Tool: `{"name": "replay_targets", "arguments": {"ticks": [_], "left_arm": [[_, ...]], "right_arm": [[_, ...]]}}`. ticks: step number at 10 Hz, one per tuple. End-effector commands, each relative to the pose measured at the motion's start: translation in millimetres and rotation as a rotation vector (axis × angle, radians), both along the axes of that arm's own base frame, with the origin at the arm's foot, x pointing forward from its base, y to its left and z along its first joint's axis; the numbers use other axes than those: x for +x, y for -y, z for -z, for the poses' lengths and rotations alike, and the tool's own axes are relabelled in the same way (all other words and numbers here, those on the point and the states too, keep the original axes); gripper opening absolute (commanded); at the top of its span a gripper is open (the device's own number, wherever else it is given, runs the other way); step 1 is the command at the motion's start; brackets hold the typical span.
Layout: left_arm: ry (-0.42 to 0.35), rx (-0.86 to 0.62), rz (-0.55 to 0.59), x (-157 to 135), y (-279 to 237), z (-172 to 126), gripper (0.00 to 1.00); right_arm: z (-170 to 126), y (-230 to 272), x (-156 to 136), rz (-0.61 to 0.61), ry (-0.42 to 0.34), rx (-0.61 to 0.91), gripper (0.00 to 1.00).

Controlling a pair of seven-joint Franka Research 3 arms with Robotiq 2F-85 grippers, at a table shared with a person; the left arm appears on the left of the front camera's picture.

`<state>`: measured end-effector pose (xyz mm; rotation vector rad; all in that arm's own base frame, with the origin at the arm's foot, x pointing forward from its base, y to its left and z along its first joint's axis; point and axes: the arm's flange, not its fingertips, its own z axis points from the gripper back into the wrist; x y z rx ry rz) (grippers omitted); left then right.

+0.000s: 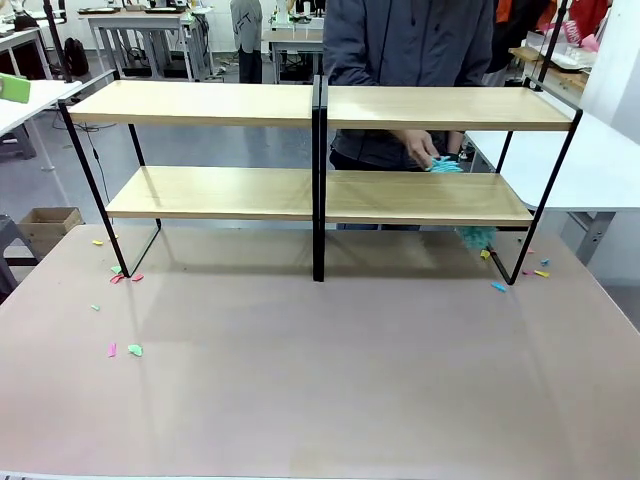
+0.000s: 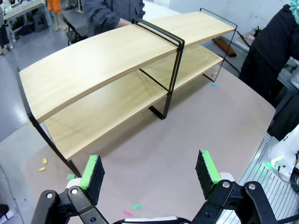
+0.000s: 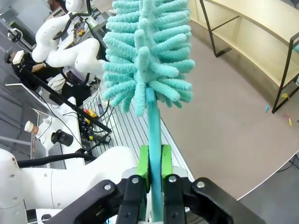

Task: Clean the shelves.
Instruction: Place the Duster on the table.

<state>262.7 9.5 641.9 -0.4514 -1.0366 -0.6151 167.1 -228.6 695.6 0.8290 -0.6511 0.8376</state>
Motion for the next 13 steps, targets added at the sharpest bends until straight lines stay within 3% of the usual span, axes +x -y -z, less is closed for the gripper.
{"name": "replay_targets", "arguments": {"ticks": [1,5,6,7,9,10,11,12,13], "left_arm": [[0.006,-0.003,0.012,0.4,-0.6,0.5,1.0],[0.0,0.0,0.0,0.0,0.0,0.0,1.0],[-0.095,-0.061,0.294,12.9,36.5,1.0,1.0],[-0.303,-0.18,0.511,31.4,68.4,27.9,1.0],[-0.692,-0.334,0.496,49.2,82.5,96.8,1.0],[-0.859,-0.315,0.383,49.9,71.9,130.6,1.0],[-1.041,-0.369,0.359,45.5,61.7,170.2,1.0],[-1.163,-0.412,0.298,38.8,51.5,203.3,1.0],[-1.268,-0.552,0.338,29.7,41.1,230.7,1.0]], "right_arm": [[-4.7,-0.7,-0.7,-0.018,0.031,0.018,0.12],[0.1,-0.5,-0.6,-0.005,0.0,0.002,0.12],[11.7,-45.6,1.3,-0.215,-0.041,-0.145,0.12],[38.2,-80.8,15.0,-0.379,-0.087,-0.251,0.12],[84.2,-123.3,42.7,-0.423,-0.18,-0.374,0.12],[108.4,-143.3,59.3,-0.455,-0.228,-0.416,0.12],[137.1,-164.9,77.8,-0.495,-0.26,-0.451,0.12],[160.0,-179.7,94.3,-0.509,-0.307,-0.492,0.12],[184.7,-189.4,110.8,-0.523,-0.345,-0.539,0.12]]}}
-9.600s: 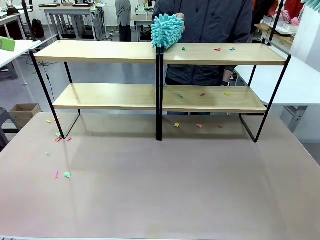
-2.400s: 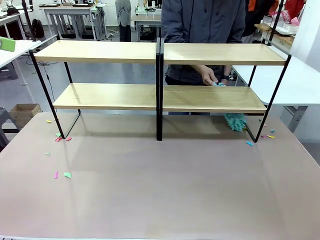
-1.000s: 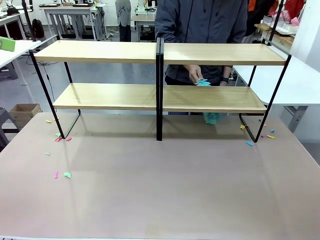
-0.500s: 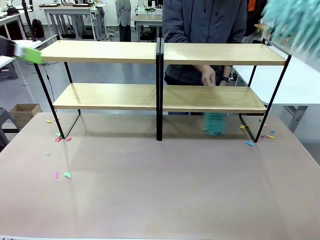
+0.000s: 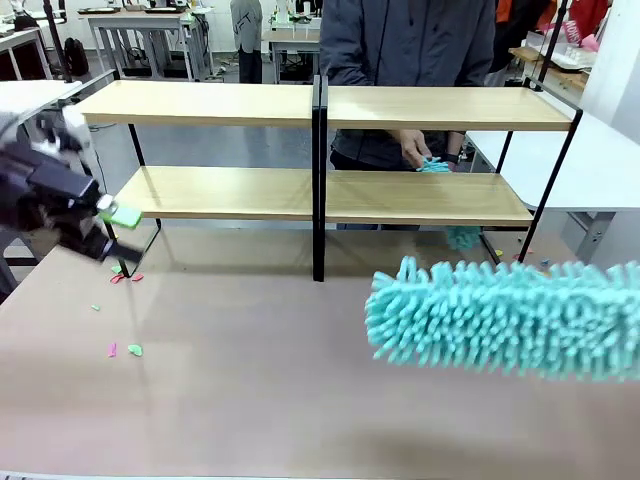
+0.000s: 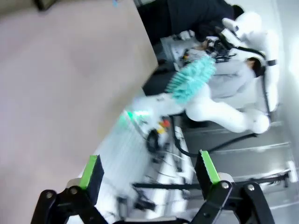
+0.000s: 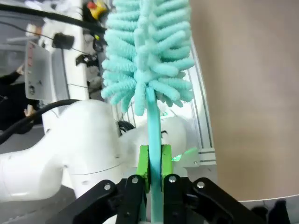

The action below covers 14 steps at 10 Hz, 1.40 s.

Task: Clean the shelves.
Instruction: Place the Duster on the table.

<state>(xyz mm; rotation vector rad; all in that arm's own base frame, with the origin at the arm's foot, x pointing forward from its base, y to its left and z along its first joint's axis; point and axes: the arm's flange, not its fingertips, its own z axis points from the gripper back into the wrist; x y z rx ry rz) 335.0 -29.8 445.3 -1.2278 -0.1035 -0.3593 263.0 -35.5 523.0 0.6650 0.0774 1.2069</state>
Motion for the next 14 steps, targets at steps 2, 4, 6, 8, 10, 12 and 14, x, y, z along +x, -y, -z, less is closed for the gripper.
{"name": "replay_targets", "arguments": {"ticks": [2,4,6,8,10,12,14], "left_arm": [[-0.395,-0.127,-0.058,-41.3,-8.5,63.7,1.0],[-0.319,-0.069,-0.042,-3.3,-31.0,52.5,1.0],[-0.319,-0.069,-0.042,-3.3,-31.0,52.5,1.0],[-0.319,-0.069,-0.042,-3.3,-31.0,52.5,1.0],[-0.319,-0.069,-0.042,-3.3,-31.0,52.5,1.0],[-0.319,-0.069,-0.042,-3.3,-31.0,52.5,1.0],[-0.319,-0.069,-0.042,-3.3,-31.0,52.5,1.0]], "right_arm": [[50.7,7.1,47.9,0.079,0.014,-0.057,0.12],[67.3,11.7,58.5,0.143,0.005,-0.028,0.12],[72.9,9.0,63.3,0.18,0.01,-0.039,0.12],[72.7,7.1,67.1,0.192,0.029,-0.052,0.2],[61.5,16.0,67.9,0.253,0.129,0.033,0.79],[23.1,60.6,67.8,0.655,0.443,0.331,1.0],[-4.7,89.5,50.0,0.701,0.37,0.431,1.0]]}}
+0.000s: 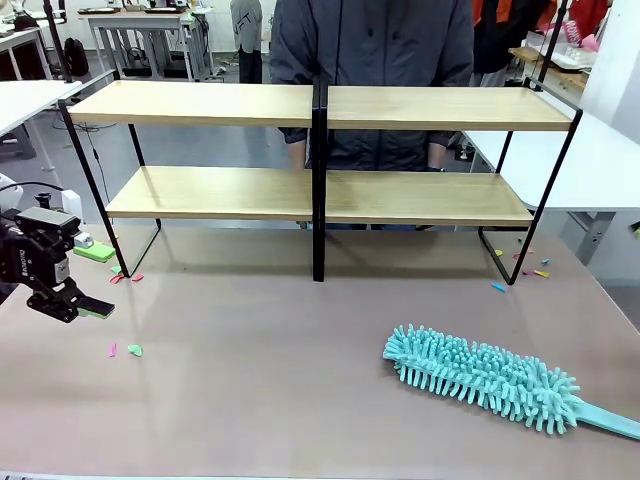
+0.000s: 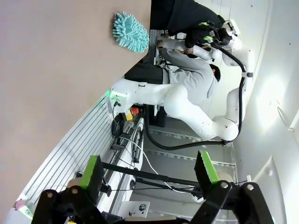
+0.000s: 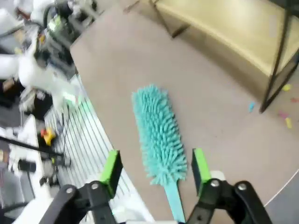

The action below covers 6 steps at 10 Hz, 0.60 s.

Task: Clean the shelves.
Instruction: Place the Duster on the table.

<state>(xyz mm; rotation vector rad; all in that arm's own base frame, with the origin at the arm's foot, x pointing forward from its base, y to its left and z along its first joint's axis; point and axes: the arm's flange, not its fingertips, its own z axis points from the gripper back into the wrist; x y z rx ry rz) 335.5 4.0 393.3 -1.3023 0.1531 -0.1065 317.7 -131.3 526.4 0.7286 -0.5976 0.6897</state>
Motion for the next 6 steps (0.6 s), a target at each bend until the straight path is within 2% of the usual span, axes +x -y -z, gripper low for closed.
{"name": "replay_targets", "arguments": {"ticks": [1,3,4,6], "left_arm": [[0.02,-0.034,-0.002,-3.8,2.8,0.5,1.0],[0.02,-0.034,-0.002,-3.8,2.8,0.5,1.0],[0.02,-0.034,-0.002,-3.8,2.8,0.5,1.0],[0.02,-0.034,-0.002,-3.8,2.8,0.5,1.0]], "right_arm": [[-8.8,-1.8,-16.9,0.048,-0.055,0.117,1.0],[-17.3,7.0,-43.6,-0.006,-0.311,0.148,1.0],[-11.6,10.3,-24.0,0.051,-0.067,0.111,1.0],[-11.6,10.3,-24.0,0.051,-0.067,0.111,1.0]]}}
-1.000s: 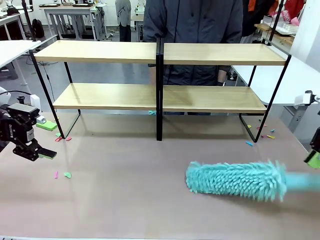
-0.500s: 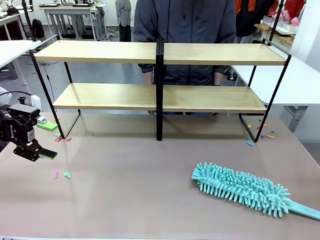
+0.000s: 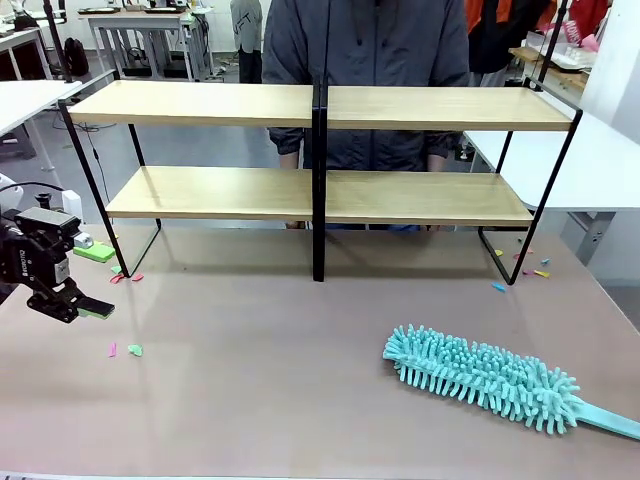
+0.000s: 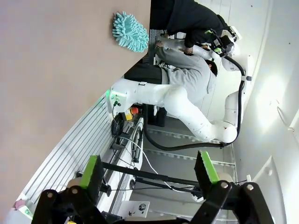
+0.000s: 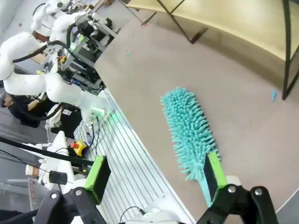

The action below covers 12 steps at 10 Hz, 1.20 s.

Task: Clean the shelves.
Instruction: Place the Duster on the table.

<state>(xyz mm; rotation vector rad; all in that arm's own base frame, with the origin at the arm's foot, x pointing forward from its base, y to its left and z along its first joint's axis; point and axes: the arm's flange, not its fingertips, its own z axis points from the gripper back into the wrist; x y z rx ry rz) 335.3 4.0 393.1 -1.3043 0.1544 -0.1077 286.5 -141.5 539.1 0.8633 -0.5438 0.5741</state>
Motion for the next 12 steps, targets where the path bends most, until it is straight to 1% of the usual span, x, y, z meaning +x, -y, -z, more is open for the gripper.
{"name": "replay_targets", "arguments": {"ticks": [1,12], "left_arm": [[0.02,-0.032,-0.003,-3.6,2.8,0.3,1.0],[0.02,-0.032,-0.003,-3.6,2.8,0.3,1.0]], "right_arm": [[1.1,0.1,7.2,0.016,0.053,-0.011,1.0],[1.1,0.1,7.2,0.016,0.053,-0.011,1.0]]}}
